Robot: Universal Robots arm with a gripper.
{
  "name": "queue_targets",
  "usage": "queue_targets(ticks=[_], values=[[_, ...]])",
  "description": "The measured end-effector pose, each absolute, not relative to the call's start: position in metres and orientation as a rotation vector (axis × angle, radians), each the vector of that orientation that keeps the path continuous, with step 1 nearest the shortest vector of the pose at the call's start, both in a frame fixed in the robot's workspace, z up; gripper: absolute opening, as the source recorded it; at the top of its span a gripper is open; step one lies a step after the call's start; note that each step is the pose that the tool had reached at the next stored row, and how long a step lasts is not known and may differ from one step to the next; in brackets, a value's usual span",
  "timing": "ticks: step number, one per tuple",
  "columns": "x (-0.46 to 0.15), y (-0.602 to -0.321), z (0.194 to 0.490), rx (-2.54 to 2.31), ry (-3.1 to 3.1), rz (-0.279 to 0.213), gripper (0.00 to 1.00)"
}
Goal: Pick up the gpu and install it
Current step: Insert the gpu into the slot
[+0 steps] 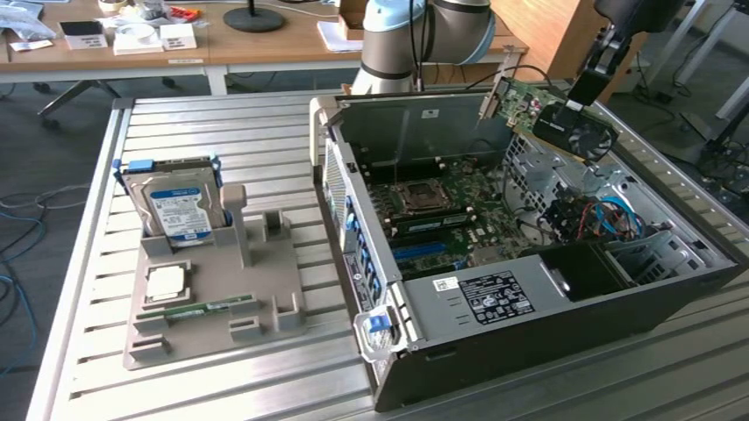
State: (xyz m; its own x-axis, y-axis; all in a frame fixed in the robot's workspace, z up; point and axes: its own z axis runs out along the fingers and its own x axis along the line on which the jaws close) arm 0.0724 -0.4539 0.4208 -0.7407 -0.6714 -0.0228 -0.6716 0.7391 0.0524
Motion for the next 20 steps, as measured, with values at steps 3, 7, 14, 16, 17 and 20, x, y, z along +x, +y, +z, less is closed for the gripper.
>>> queue_targets(ticks=[3,7,14,16,17,20], values=[[0.0723,-0.4539,0.4208,-1.135,2.926,0.09,0.27],[0.0723,-0.4539,0.4208,-1.155,2.918,0.09,0.27],[0.0723,-0.4538,0.4207,-1.205,2.899,0.09,0.27],[0.0724,-0.4537,0.4207,-1.215,2.895,0.09,0.27],[0.0723,-0.4537,0.4207,-1.219,2.893,0.09,0.27],[0.0724,-0.4535,0.4207,-1.231,2.888,0.09,0.27]])
